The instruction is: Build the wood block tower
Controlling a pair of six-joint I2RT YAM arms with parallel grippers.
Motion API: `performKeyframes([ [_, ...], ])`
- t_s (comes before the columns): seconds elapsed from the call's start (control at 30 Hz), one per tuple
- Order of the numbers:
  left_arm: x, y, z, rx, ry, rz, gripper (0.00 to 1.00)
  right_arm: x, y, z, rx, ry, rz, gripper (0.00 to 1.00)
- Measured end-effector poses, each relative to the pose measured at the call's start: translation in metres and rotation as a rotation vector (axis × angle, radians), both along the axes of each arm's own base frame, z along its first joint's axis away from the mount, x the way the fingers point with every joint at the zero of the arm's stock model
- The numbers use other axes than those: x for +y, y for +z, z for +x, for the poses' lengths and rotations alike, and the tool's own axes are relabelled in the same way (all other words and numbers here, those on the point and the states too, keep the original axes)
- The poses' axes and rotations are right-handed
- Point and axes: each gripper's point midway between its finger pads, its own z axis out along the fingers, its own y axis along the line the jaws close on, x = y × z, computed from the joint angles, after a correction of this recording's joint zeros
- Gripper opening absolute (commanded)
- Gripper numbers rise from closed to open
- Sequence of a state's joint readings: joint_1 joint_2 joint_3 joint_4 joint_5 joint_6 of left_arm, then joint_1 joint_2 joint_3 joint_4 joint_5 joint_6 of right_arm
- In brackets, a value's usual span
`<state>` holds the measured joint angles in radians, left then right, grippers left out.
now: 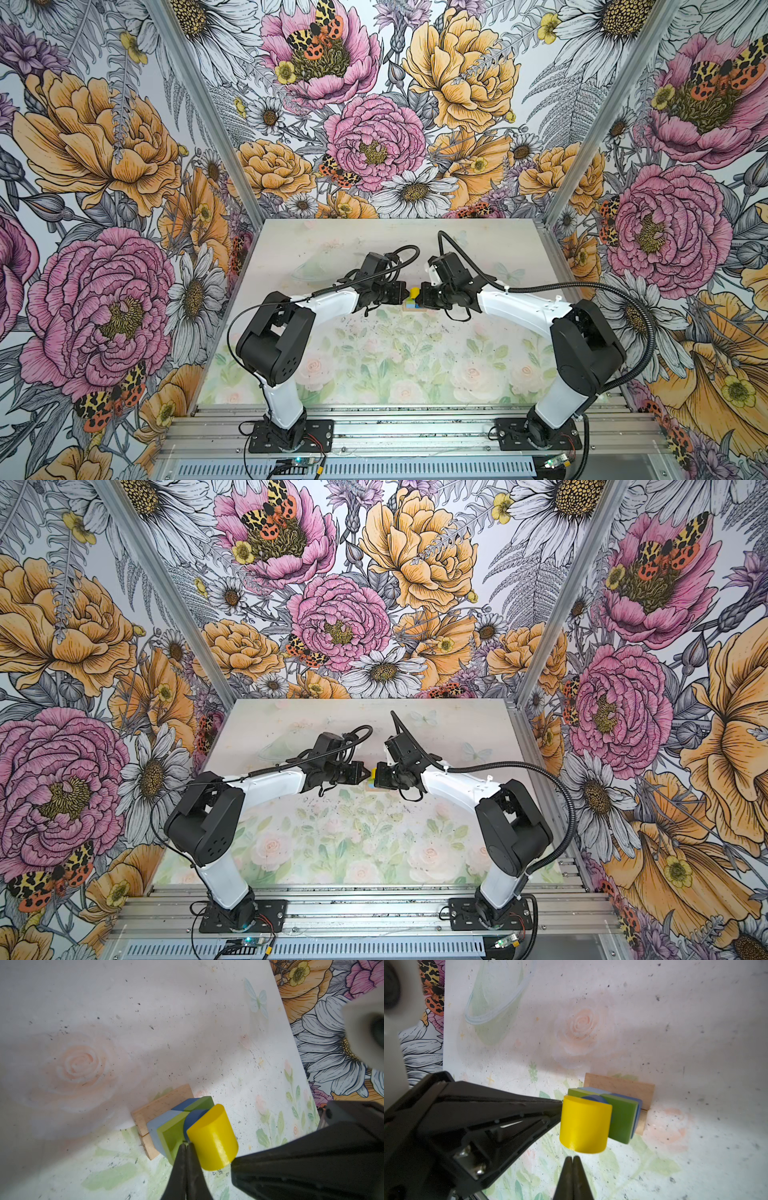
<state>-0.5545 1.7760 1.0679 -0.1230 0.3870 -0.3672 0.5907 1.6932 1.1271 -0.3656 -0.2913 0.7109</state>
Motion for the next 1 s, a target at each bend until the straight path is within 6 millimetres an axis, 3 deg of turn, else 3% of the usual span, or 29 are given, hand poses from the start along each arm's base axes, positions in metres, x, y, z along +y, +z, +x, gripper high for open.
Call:
performKeyframes([
  [1.0, -0.0016, 0.0043, 0.0026, -0.009, 0.000, -0.006, 0.00, 0.0032, -0.0008, 0.0048, 0.000, 0.000, 0.000, 0.00],
])
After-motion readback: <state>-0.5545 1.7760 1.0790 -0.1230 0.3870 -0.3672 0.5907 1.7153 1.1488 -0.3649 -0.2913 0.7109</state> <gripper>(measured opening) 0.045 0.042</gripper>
